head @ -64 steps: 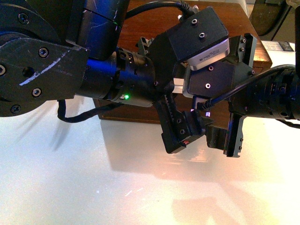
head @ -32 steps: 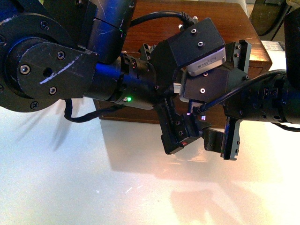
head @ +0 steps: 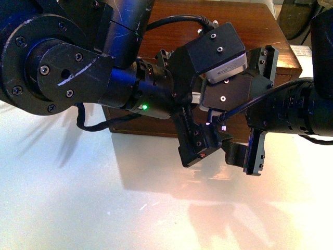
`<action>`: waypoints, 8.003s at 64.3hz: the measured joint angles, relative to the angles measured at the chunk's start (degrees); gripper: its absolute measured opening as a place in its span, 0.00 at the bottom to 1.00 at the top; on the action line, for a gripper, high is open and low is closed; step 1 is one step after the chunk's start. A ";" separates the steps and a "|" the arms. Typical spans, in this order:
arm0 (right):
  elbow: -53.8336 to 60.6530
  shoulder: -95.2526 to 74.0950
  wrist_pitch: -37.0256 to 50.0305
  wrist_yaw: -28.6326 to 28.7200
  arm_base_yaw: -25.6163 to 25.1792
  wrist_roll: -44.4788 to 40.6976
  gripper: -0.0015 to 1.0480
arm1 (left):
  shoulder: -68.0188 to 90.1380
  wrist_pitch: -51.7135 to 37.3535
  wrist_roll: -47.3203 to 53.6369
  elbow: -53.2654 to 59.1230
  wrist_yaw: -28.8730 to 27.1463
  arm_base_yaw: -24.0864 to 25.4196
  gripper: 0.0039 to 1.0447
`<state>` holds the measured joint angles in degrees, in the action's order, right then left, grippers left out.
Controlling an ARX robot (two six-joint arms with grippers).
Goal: Open drawer
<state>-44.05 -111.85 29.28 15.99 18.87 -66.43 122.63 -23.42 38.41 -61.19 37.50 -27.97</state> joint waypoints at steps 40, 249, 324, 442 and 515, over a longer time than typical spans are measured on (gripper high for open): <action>-1.42 -1.64 -1.97 -0.81 0.94 0.66 0.91 | 2.29 4.68 5.11 -3.21 1.53 1.49 0.92; -7.06 -3.61 -12.98 2.56 3.80 -6.91 0.92 | 2.32 26.12 21.29 -10.21 0.57 5.44 0.92; -4.04 -2.73 -10.62 1.14 4.74 -5.77 0.92 | 1.42 24.02 21.53 -7.74 1.40 5.75 0.92; 5.62 1.66 -4.76 -1.90 12.87 -2.54 0.92 | -6.14 18.93 24.74 7.98 2.40 8.87 0.92; 10.08 3.56 -2.95 -3.21 18.64 -0.83 0.92 | -11.52 16.83 26.53 17.79 3.65 9.99 0.92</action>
<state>-33.98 -108.29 26.33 12.78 37.52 -67.26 111.11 -6.59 64.95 -43.40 41.15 -17.98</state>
